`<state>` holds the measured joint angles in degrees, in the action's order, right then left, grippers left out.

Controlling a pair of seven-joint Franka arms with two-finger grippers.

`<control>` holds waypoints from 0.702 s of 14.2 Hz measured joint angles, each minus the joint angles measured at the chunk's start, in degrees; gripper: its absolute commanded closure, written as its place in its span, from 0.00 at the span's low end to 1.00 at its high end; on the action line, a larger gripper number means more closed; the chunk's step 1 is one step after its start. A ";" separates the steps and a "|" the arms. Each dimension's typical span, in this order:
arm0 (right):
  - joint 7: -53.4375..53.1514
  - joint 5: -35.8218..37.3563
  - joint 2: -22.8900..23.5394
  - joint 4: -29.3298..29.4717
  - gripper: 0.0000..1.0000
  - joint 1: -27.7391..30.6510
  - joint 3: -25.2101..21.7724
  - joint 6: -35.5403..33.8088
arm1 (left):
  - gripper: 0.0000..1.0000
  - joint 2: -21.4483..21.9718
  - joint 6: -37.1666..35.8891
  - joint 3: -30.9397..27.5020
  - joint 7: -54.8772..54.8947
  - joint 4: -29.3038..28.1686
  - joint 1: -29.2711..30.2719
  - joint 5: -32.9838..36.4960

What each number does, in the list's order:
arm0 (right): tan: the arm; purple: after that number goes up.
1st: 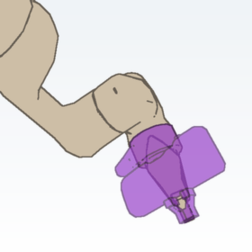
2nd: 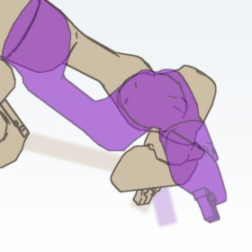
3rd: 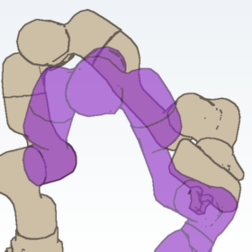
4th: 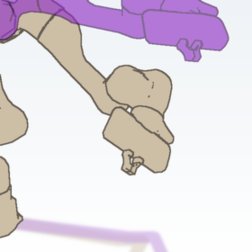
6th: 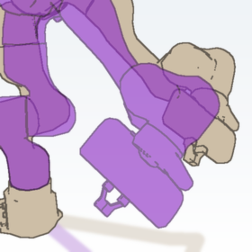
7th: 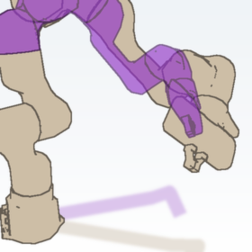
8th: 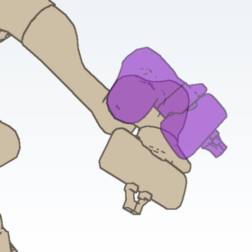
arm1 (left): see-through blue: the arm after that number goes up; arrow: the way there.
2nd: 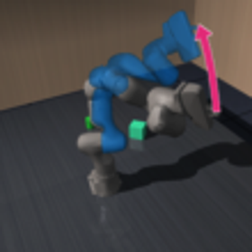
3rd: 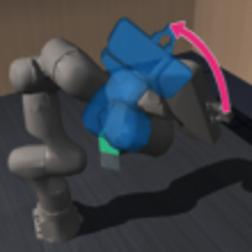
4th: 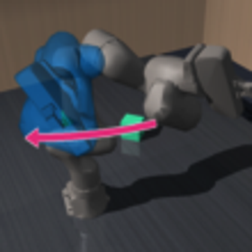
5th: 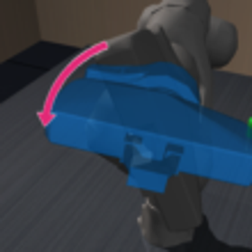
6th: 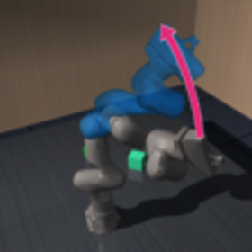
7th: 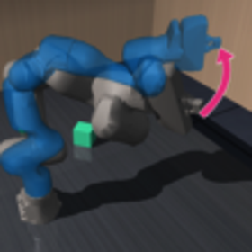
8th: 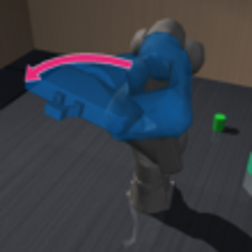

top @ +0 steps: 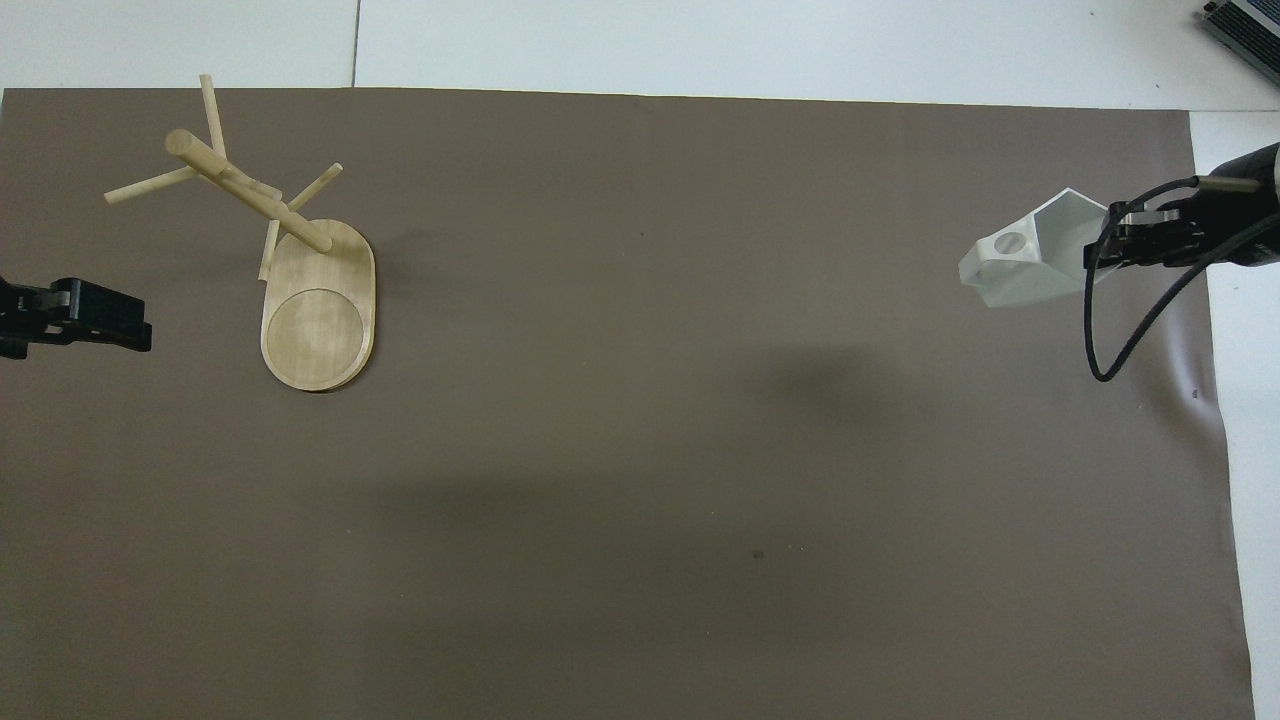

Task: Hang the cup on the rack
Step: 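Carry the cup toward the left gripper while the left gripper approaches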

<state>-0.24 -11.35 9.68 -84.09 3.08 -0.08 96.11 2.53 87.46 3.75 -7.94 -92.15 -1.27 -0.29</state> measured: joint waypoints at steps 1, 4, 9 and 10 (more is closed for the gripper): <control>-0.21 -1.76 0.00 0.00 1.00 -0.05 0.81 0.08 | 0.00 0.41 0.54 0.20 -3.03 -1.20 -0.54 -0.93; -5.76 -8.09 0.00 0.00 1.00 -0.29 3.95 1.41 | 0.00 1.72 4.13 0.73 -14.03 -4.74 -1.79 -5.45; -14.50 -11.81 0.00 -0.15 1.00 -0.57 11.25 3.11 | 0.00 1.97 9.15 1.06 -29.11 -6.54 -3.62 -14.57; -14.68 -11.88 0.02 -0.32 1.00 -0.59 12.19 3.11 | 0.00 1.90 10.30 1.06 -31.90 -6.66 -3.66 -16.60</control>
<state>-14.91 -23.23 9.70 -84.42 2.49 12.10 99.22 4.43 97.76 4.81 -39.84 -98.82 -4.94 -16.89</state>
